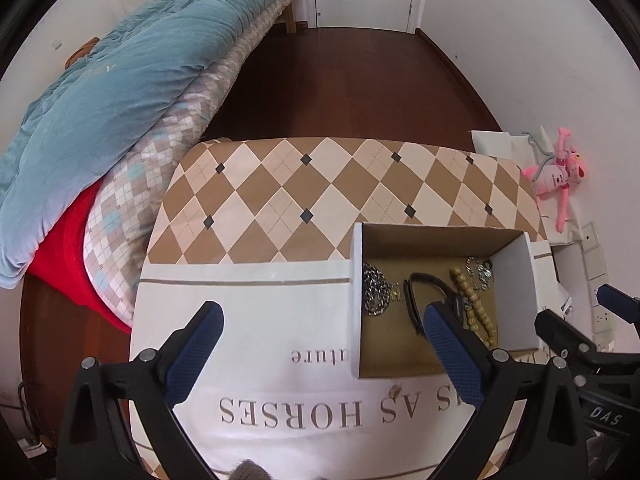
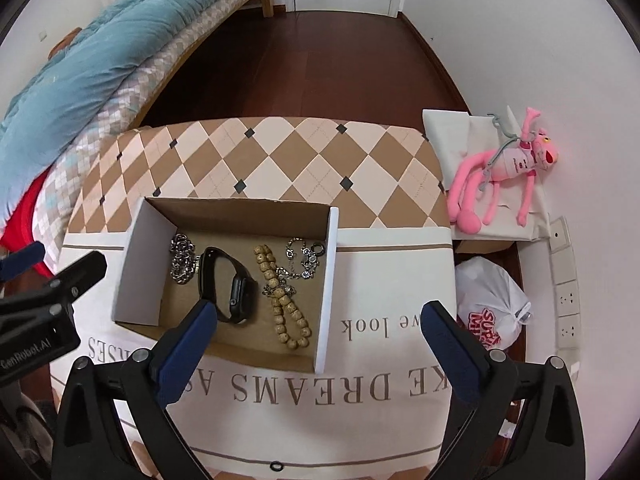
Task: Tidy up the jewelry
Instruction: 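Withdraw the right tool from the box and grasp a small black ring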
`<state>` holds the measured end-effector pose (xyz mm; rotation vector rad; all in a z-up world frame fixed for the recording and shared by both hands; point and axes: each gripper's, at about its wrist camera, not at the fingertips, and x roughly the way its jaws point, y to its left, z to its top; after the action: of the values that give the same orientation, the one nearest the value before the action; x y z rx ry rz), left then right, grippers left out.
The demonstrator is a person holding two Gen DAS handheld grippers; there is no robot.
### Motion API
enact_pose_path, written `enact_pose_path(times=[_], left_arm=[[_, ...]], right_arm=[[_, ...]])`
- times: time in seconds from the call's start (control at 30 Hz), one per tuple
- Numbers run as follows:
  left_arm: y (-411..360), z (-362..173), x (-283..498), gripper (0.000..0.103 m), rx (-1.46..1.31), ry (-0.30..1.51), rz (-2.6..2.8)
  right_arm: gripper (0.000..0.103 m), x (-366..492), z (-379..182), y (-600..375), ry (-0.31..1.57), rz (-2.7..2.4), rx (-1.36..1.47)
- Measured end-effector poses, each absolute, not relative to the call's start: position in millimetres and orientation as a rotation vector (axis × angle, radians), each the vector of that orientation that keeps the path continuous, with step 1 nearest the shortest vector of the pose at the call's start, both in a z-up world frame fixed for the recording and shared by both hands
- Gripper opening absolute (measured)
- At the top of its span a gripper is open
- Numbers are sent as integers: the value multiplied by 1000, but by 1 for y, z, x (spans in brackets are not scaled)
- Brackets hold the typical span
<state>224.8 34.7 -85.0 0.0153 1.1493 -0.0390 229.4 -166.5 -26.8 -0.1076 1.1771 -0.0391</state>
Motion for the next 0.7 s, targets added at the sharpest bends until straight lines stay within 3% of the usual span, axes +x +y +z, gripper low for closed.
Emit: enact_pose_path(times=[0.33,0.7], left_arm=[[42,-63,168,102,30,1075,9],[46,-164,87,102,106,1265,37]], right_arm=[[103,174,1,-168,1095,-34,-69],[99,84,-89,-173,1184,-32,-71]])
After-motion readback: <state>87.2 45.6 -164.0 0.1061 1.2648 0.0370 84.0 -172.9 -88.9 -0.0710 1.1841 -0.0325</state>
